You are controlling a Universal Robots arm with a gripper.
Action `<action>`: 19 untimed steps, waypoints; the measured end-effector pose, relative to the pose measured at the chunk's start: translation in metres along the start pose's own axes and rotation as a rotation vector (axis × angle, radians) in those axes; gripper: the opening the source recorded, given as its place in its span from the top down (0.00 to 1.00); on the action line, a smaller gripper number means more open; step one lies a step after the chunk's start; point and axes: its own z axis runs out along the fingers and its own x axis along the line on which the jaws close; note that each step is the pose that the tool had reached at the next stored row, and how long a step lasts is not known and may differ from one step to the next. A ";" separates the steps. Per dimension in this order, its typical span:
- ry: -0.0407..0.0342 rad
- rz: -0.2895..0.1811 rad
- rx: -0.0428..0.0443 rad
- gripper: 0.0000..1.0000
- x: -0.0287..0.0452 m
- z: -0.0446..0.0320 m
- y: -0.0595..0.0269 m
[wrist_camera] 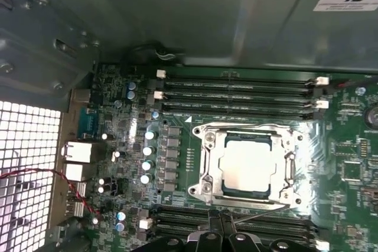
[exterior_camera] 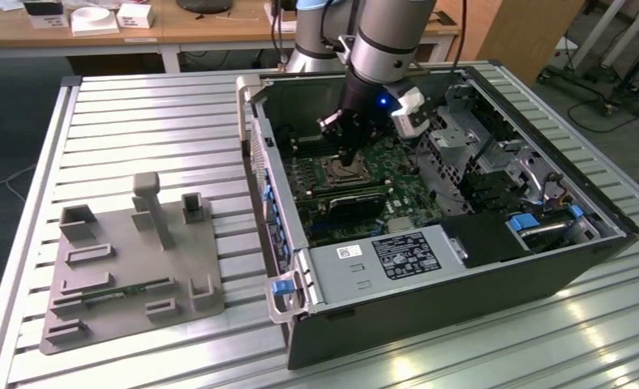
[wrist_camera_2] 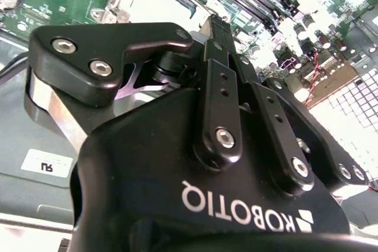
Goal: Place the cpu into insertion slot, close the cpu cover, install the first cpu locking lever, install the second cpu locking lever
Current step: 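Install the second cpu locking lever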
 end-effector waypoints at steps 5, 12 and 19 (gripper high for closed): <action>0.0089 0.001 -0.0002 0.90 0.0010 0.0053 -0.0012; 0.0175 0.001 -0.0006 0.90 0.0018 0.0162 -0.0035; 0.0203 0.000 -0.0006 0.90 0.0079 0.0272 -0.0051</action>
